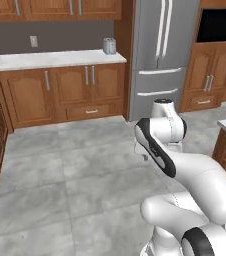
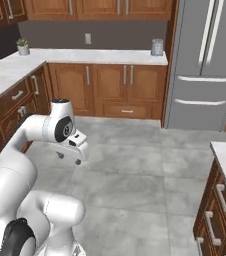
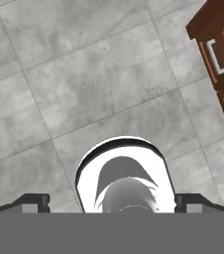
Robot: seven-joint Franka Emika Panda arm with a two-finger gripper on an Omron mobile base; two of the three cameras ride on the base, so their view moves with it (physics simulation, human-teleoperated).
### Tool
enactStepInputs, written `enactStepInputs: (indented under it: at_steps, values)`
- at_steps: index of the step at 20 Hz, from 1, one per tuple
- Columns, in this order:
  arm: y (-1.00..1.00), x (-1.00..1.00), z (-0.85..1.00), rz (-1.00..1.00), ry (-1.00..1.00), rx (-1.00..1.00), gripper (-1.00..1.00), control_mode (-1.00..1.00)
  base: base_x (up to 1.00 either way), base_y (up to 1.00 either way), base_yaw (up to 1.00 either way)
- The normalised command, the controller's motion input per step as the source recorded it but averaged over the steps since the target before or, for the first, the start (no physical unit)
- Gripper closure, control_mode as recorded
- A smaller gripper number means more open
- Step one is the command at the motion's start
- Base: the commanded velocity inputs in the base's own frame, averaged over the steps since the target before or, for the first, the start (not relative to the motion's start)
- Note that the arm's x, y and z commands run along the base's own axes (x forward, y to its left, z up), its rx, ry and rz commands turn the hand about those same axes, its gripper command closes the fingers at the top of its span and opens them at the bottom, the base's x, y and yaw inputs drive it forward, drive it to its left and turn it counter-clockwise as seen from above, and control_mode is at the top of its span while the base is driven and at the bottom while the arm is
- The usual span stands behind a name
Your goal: Place one of the steaks on the plate and the other in the bowl. Then place the bowl in the fridge.
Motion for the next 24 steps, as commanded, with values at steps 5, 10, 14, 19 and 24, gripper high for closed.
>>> enactStepInputs:
  at_steps: [5, 10, 14, 19, 24]
  values:
    - [0.0, 0.0, 0.0, 0.0, 0.0, 0.0, -1.0, 1.0, 1.0, 0.02, -0.05]
    - [0.0, 0.0, 0.0, 0.0, 0.0, 0.0, -1.0, 1.0, 1.0, 0.22, -0.12]
    - [0.0, 0.0, 0.0, 0.0, 0.0, 0.0, -1.0, 1.0, 1.0, 0.25, -0.15]
    - [0.0, 0.0, 0.0, 0.0, 0.0, 0.0, -1.0, 1.0, 1.0, 0.25, -0.15]
    - [0.0, 0.0, 0.0, 0.0, 0.0, 0.0, -1.0, 1.0, 1.0, 0.09, -0.18]
